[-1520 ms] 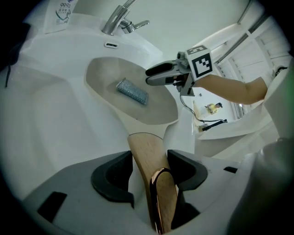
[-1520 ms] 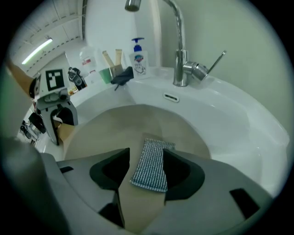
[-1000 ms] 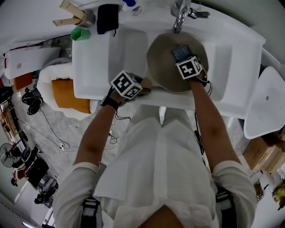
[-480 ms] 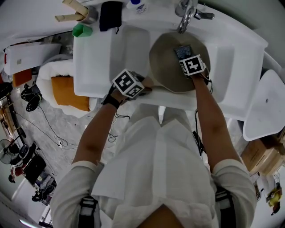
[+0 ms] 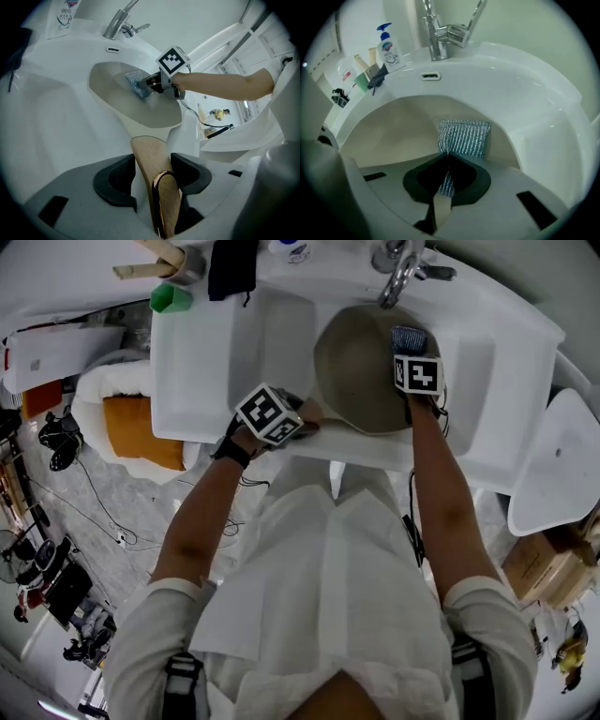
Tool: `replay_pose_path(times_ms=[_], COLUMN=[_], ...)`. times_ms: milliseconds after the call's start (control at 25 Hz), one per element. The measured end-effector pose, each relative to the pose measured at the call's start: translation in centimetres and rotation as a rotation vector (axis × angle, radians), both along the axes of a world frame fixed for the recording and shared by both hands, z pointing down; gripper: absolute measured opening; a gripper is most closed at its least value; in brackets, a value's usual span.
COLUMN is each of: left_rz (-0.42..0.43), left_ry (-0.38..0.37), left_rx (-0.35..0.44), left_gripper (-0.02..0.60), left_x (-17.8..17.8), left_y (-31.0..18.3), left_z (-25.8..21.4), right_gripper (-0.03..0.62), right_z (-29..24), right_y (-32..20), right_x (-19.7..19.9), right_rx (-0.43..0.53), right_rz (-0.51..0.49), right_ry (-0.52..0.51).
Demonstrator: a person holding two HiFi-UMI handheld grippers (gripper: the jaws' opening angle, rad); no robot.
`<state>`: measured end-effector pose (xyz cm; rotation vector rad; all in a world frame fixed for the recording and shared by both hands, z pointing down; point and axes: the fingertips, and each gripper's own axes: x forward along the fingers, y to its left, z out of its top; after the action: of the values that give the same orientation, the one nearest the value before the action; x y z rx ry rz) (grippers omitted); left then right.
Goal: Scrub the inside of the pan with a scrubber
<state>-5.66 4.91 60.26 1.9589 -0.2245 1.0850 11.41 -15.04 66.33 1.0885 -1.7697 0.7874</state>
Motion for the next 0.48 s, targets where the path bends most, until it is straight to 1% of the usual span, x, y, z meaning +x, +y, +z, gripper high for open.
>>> replay_pose_path(times_ms=[160, 280, 360, 480], left_rz=[0.003, 0.003, 0.002, 0.004], left_ry=[0.004, 0.005, 0.003, 0.004], left_rx=[-0.005, -0.006, -0.006, -0.004], left_gripper=[0.247, 0.245, 0.245, 0.245], left_x=[0.2, 0.2, 0.2, 0.2], left_y=[0.0, 0.0, 0.0, -0.1], left_z=[0.0, -0.1, -0.1, 0.0], right_gripper=[0.017, 0.017, 0.017, 0.017], right_z=[1.3, 1.5, 1.3, 1.2], right_y=[-1.6, -3.3, -4.1, -4.5], right_x=[-0.8, -2.5, -4.1, -6.8], right_rx=[-0.053, -0.072, -0.067, -0.057], right_rz=[0.077, 0.118, 0.095, 0.009], right_ry=[-0.053, -0.122, -0.153, -0.178])
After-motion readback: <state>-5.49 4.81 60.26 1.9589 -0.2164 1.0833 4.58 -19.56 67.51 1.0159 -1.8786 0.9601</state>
